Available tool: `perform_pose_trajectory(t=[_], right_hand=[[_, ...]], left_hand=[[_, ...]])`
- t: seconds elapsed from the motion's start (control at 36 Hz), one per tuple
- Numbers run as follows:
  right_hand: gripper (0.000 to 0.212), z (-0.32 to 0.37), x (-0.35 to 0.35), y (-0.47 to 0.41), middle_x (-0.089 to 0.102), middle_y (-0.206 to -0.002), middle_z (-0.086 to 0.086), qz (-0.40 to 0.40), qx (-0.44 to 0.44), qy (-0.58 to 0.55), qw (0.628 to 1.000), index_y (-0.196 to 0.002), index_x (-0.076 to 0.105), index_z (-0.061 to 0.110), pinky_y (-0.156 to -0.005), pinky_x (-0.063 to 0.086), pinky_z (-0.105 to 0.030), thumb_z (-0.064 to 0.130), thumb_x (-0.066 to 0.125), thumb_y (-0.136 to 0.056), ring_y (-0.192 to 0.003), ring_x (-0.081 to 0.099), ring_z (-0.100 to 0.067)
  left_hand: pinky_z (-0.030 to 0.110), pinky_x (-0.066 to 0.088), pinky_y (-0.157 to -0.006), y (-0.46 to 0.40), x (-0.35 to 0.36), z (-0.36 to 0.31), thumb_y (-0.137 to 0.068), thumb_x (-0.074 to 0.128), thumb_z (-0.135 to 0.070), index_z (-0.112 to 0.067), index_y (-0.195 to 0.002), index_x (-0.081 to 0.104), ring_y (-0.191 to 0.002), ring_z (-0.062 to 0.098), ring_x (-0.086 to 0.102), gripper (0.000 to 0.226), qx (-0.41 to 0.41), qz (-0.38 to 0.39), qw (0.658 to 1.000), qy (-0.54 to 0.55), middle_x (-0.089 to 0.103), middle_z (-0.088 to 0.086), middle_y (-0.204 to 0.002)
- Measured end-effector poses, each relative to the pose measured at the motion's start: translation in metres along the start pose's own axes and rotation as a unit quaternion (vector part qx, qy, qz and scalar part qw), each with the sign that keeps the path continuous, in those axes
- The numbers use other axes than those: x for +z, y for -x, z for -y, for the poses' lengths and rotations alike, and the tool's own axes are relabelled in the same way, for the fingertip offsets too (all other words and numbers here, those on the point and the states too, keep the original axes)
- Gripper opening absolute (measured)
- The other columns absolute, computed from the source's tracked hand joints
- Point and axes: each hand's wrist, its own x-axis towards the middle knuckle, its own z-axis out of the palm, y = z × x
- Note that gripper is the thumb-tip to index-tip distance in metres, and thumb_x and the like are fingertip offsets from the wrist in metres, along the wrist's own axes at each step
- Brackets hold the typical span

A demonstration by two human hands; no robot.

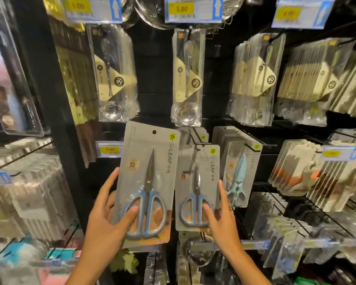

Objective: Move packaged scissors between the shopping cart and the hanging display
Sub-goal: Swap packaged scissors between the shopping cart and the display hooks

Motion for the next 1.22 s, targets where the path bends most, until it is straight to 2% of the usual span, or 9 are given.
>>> perform_pose_trajectory(t=[0.14,0.19,0.28,0.36,0.44,0.53,0.78,0.89,1.22], right_hand=[[0.076,-0.015,0.01,-0.029,0.056,-0.102,-0.031,0.003,-0.023,0.036,0.999,-0.153,0.0,0.057,-0.046,0.034,-0.029,0.032,0.052,-0.104,-0.047,0.037,-0.026],[0.077,-0.022,0.016,-0.042,0.067,-0.094,-0.007,0.007,-0.033,0.037,0.999,-0.15,-0.004,0.062,-0.045,0.034,-0.029,0.032,0.05,-0.104,-0.046,0.037,-0.022],[0.077,-0.023,0.025,-0.058,0.052,-0.126,0.026,0.015,-0.027,0.029,0.999,-0.152,-0.004,0.059,-0.054,0.052,-0.045,0.03,0.049,-0.105,-0.057,0.054,-0.036],[0.077,-0.025,0.034,-0.075,0.061,-0.126,0.009,0.016,-0.009,0.058,0.998,-0.152,-0.009,0.057,-0.061,0.053,-0.051,0.031,0.047,-0.106,-0.063,0.059,-0.037],[0.079,-0.029,0.039,-0.093,0.068,-0.089,-0.014,0.037,0.018,0.084,0.996,-0.15,-0.016,0.056,-0.061,0.053,-0.051,0.033,0.046,-0.106,-0.065,0.061,-0.033],[0.079,-0.029,0.044,-0.11,0.068,-0.109,-0.027,0.045,0.046,0.1,0.993,-0.155,-0.014,0.047,-0.075,0.056,-0.056,0.032,0.047,-0.106,-0.088,0.067,-0.046],[0.076,-0.029,0.038,-0.123,0.046,-0.145,-0.018,0.057,0.057,0.107,0.991,-0.16,-0.004,0.036,-0.096,0.051,-0.05,0.023,0.048,-0.105,-0.118,0.059,-0.039],[0.076,-0.04,0.035,-0.105,0.025,-0.161,-0.008,0.053,0.04,0.08,0.995,-0.161,0.005,0.024,-0.113,0.034,-0.035,0.026,0.055,-0.103,-0.146,0.033,-0.028],[0.066,0.023,0.008,-0.029,0.062,-0.132,0.014,0.152,-0.016,-0.155,0.976,-0.155,0.028,0.031,-0.101,0.052,-0.033,0.031,0.058,-0.097,-0.12,0.063,-0.009]], left_hand=[[0.023,0.056,-0.084,-0.009,0.004,0.005,-0.081,0.075,-0.015,-0.06,-0.143,0.035,-0.113,0.0,0.065,0.086,0.011,-0.001,1.0,0.0,0.066,-0.028,-0.119],[0.017,0.058,-0.08,-0.011,0.006,0.007,-0.08,0.075,-0.016,-0.058,-0.143,0.035,-0.113,0.0,0.065,0.086,0.015,0.001,1.0,0.001,0.067,-0.028,-0.119],[0.016,0.058,-0.08,-0.012,0.007,0.008,-0.08,0.074,-0.014,-0.056,-0.144,0.036,-0.113,0.001,0.065,0.086,0.018,0.0,1.0,0.002,0.068,-0.027,-0.118],[0.023,0.057,-0.083,-0.014,0.007,0.007,-0.079,0.074,-0.014,-0.055,-0.145,0.036,-0.112,0.0,0.065,0.086,0.024,-0.008,1.0,0.002,0.068,-0.027,-0.117],[0.017,0.058,-0.078,-0.015,0.009,0.007,-0.078,0.074,-0.016,-0.053,-0.145,0.035,-0.111,-0.003,0.064,0.086,0.027,-0.017,0.999,0.006,0.067,-0.03,-0.115],[0.011,0.056,-0.077,-0.016,0.011,0.008,-0.076,0.074,-0.017,-0.053,-0.145,0.036,-0.112,-0.004,0.064,0.087,0.027,-0.021,0.999,0.016,0.067,-0.03,-0.117],[0.026,0.054,-0.088,-0.012,0.017,0.009,-0.08,0.074,-0.013,-0.052,-0.146,0.036,-0.117,0.002,0.064,0.086,0.044,-0.033,0.998,0.019,0.065,-0.026,-0.125],[0.014,0.056,-0.083,-0.007,0.019,0.008,-0.081,0.074,-0.01,-0.049,-0.147,0.036,-0.117,0.0,0.063,0.085,0.055,-0.037,0.998,0.016,0.064,-0.028,-0.126],[0.021,0.054,-0.094,0.012,0.029,0.01,-0.082,0.073,-0.011,-0.042,-0.149,0.036,-0.12,0.008,0.063,0.083,0.058,-0.042,0.997,0.015,0.065,-0.02,-0.129]])
